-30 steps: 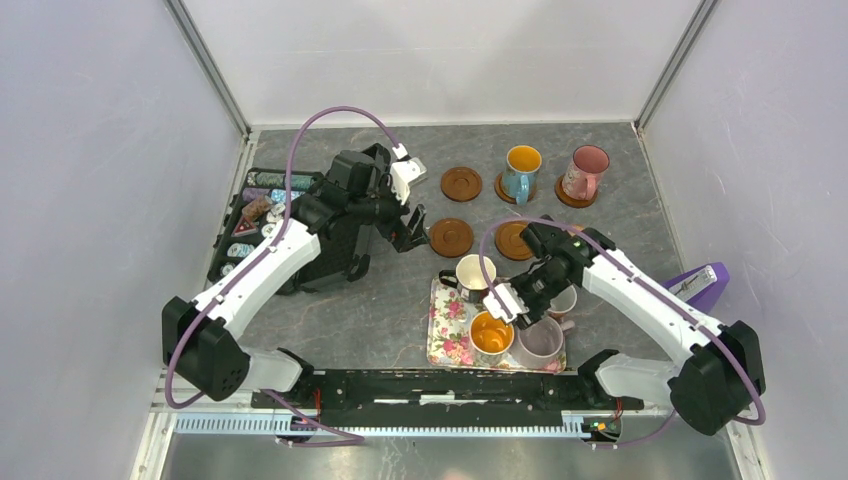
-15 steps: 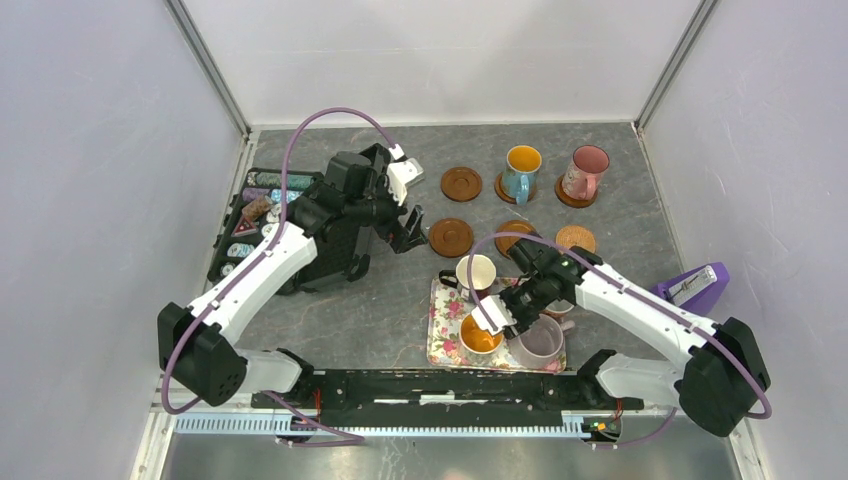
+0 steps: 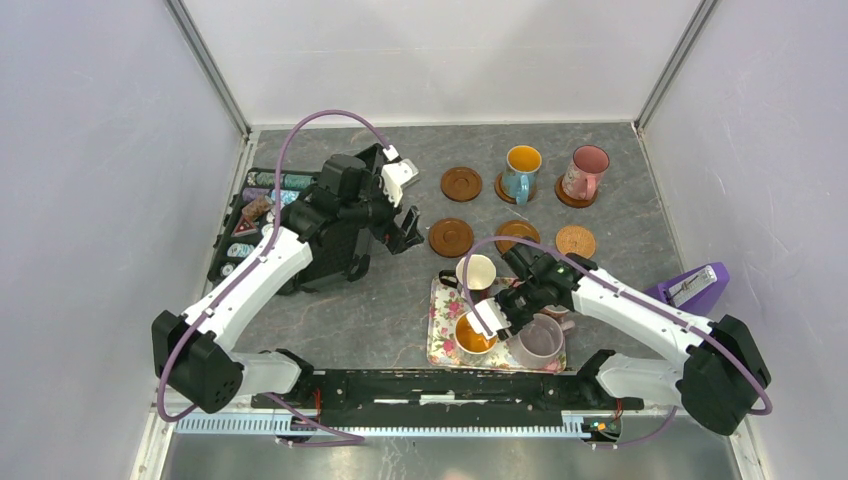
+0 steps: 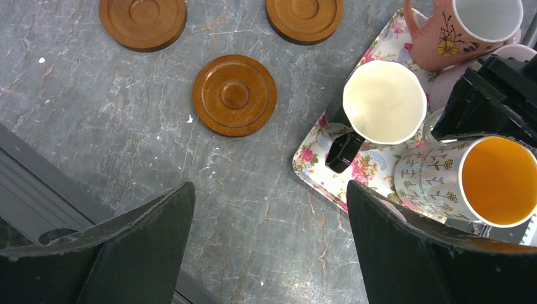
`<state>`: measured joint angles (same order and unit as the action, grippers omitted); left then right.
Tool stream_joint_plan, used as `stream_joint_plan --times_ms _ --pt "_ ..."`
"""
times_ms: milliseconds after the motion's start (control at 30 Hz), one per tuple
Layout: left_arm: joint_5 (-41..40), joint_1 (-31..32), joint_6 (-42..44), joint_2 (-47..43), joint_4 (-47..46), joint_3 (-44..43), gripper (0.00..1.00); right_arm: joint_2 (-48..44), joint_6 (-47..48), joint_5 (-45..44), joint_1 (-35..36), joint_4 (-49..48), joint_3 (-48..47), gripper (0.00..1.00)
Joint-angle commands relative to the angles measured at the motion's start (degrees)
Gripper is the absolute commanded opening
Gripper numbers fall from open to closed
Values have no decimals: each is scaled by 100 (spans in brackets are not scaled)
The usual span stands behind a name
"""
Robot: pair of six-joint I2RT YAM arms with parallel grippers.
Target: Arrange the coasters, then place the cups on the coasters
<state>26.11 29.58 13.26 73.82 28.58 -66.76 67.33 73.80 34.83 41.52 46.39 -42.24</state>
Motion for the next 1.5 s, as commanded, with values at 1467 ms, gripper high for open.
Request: stream_joint_plan --times_ms 1467 --pt "-1188 -445 -1459 -289 -766 -1649 100 -319 -5160 -891 -532 -3597 -2032 0"
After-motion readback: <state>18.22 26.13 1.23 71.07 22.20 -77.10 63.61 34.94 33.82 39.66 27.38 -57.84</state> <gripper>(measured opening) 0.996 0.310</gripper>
